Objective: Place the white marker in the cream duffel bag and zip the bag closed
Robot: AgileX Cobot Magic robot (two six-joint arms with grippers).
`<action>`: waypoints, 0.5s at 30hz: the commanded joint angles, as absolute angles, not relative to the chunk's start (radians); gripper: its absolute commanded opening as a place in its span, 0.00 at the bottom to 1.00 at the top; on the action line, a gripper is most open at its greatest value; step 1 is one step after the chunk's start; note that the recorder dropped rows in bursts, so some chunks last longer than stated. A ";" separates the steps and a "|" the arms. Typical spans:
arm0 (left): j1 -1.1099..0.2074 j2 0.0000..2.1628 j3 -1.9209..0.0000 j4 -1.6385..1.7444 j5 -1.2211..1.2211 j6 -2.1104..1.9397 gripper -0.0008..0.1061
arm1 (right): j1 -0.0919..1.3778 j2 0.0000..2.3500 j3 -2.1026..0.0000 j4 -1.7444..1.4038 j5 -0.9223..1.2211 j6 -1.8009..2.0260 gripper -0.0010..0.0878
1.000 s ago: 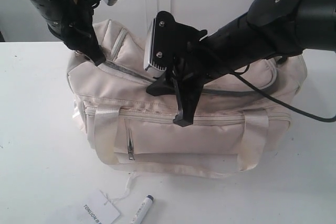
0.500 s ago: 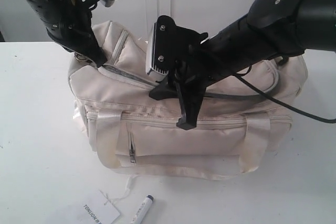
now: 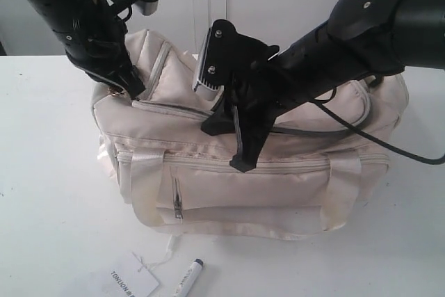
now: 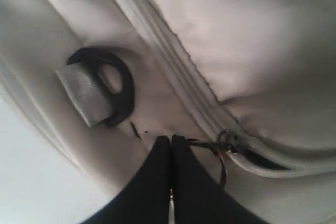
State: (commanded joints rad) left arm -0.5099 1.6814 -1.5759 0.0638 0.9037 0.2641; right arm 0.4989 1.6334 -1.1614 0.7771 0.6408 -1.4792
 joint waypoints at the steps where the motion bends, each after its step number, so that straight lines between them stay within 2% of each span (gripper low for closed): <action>1: -0.509 1.681 -1.584 0.057 0.915 0.266 0.01 | 0.499 1.633 -1.161 0.779 0.638 -1.479 0.01; 9: -0.470 1.681 -1.606 0.042 0.954 0.266 0.01 | 0.499 1.644 -1.161 0.787 0.628 -1.468 0.01; 12: -0.470 1.681 -1.606 0.044 0.964 0.268 0.01 | 0.499 1.653 -1.161 0.787 0.628 -1.468 0.07; 15: -0.470 1.681 -1.606 0.045 0.960 0.268 0.12 | 0.499 1.656 -1.161 0.792 0.628 -1.468 0.17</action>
